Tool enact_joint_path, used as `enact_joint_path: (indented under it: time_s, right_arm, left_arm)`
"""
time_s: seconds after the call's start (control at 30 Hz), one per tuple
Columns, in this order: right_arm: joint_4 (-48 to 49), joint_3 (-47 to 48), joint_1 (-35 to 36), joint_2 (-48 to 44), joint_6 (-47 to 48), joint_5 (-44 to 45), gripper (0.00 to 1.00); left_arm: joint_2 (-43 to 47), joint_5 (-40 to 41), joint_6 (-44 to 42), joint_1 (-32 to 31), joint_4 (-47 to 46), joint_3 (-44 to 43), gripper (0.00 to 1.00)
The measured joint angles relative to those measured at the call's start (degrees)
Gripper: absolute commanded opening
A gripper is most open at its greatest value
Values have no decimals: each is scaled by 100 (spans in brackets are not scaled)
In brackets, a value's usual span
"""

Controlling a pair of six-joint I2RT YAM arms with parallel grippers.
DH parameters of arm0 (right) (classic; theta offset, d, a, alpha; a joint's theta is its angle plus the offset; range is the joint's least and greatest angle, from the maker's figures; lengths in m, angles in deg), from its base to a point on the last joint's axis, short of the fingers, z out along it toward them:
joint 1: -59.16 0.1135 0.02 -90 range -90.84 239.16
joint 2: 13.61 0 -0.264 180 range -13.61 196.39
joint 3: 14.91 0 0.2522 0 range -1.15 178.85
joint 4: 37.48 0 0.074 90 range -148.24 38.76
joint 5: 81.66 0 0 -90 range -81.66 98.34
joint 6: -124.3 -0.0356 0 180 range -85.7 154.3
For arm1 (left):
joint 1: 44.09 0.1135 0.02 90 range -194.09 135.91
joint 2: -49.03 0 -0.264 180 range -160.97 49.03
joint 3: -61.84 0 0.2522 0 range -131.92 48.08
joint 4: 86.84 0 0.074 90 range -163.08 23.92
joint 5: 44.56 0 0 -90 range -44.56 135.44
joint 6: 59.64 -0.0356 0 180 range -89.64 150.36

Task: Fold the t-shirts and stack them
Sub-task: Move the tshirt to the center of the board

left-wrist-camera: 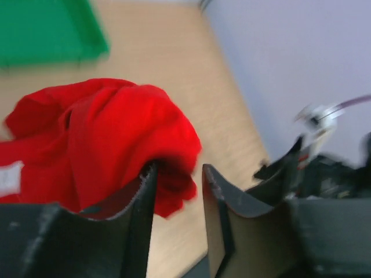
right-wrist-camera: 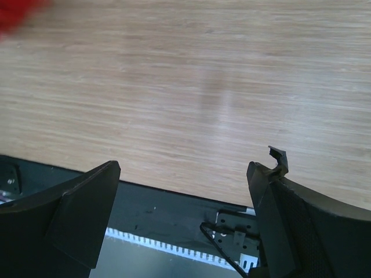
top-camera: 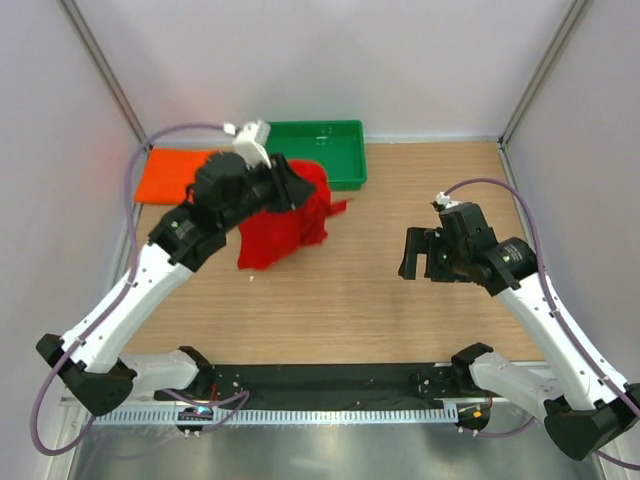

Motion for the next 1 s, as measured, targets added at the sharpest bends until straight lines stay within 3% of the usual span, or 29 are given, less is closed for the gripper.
enact_joint_path:
  time_s: [0.17, 0.27, 0.37, 0.4, 0.63, 0.8, 1.0]
  right_arm:
    - [37, -330, 258, -227, 15, -662, 99]
    - [33, -396, 496, -120, 111, -857, 99]
    - [50, -396, 664, 142, 208, -981, 98]
    - [66, -393, 697, 284, 221, -1043, 97]
    - [603, -313, 868, 1617, 151, -1572, 88]
    - [1106, 584, 1460, 2811, 164, -1530, 88]
    - [1543, 2251, 2092, 4216, 319, -994, 84]
  left_arm:
    - [361, 125, 540, -341, 636, 2063, 52]
    - [603, 378, 682, -592, 1263, 2400, 62]
    - [1408, 678, 752, -697, 1541, 2291, 71]
    - [1694, 789, 763, -695, 1617, 2194, 99]
    - [2302, 1438, 918, -691, 1991, 1858, 100]
    - [2240, 2085, 1257, -636, 2562, 2105, 98]
    - [2050, 2050, 1147, -341, 2999, 2116, 73]
